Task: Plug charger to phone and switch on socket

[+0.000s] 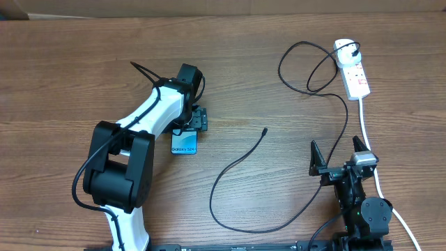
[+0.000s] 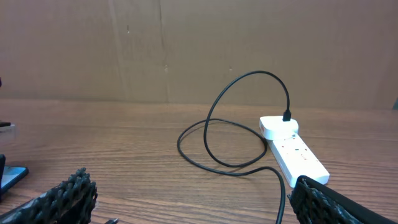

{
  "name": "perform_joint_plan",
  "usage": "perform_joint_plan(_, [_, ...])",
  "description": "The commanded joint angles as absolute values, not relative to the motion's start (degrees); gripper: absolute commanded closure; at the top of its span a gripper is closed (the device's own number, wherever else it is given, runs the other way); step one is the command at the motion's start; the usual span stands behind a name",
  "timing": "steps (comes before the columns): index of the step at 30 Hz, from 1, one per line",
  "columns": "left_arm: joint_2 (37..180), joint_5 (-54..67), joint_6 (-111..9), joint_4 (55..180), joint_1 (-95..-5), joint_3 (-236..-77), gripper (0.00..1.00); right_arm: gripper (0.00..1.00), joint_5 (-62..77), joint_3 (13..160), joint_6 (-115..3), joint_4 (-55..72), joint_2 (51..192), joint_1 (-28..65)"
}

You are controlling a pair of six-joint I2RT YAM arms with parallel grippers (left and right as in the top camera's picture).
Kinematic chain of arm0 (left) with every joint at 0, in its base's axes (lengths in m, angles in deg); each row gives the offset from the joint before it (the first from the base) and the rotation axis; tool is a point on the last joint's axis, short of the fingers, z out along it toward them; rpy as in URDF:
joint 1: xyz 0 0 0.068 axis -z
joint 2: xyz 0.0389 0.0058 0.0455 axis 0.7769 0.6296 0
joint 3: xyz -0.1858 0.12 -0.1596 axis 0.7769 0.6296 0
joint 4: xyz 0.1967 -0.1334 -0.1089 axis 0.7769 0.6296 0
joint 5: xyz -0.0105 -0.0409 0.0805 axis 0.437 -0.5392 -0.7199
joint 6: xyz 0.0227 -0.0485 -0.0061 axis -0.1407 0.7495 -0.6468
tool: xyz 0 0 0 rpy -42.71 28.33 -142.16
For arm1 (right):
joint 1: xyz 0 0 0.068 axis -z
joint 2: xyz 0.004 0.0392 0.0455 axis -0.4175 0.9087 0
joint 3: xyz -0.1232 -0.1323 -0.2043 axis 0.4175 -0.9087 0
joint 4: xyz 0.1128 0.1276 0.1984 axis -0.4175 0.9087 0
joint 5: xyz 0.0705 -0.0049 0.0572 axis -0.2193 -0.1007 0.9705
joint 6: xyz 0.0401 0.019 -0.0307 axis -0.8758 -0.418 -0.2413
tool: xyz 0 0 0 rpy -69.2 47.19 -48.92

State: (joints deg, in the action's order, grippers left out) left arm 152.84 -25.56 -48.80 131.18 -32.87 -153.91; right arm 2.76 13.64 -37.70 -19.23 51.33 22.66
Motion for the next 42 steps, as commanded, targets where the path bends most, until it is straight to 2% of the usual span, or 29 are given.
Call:
perform_joint_plan(1, [154.96,-26.08,-49.58,130.98,-33.09,-153.56,0.05,0.00,2.24,13.05,-37.59,-19.49,50.87,22.26])
perform_joint_plan(5, [154.96,-25.51,-49.60,130.98,-33.39,-153.56,0.01,0.00,2.24,13.05,-37.59,-19.49,50.87,22.26])
perform_joint_plan(14, [154.96,-20.44,-52.40,131.00,-35.80,-153.52,0.02,0.00,2.24,13.05,-37.59,-19.49,50.87,22.26])
perform_joint_plan(19, [154.96,-20.33,-52.62,130.98,-35.82,-153.52,0.04,0.00,2.24,13.05,-37.59,-19.49,50.87,22.26])
perform_joint_plan(25, [154.96,-21.08,-52.58,131.02,-35.82,-153.52,0.13,0.00,2.24,13.05,-37.59,-19.49,50.87,22.26])
perform_joint_plan(29, [154.96,-21.05,-52.51,131.24,-35.82,-153.52,0.14,0.00,2.24,13.05,-37.59,-19.49,50.87,22.26])
perform_joint_plan(34, [154.96,-21.03,-52.34,131.22,-35.82,-153.52,0.07,0.00,2.24,13.05,-37.59,-19.49,50.87,22.26])
perform_joint_plan(40, [154.96,-21.23,-51.05,131.22,-35.80,-153.52,0.22,0.00,2.24,13.05,-37.59,-19.49,50.87,22.26])
perform_joint_plan(42, [154.96,-21.23,-51.05,131.22,-35.80,-153.52,0.23,0.00,2.24,13.05,-37.59,-19.49,50.87,22.26])
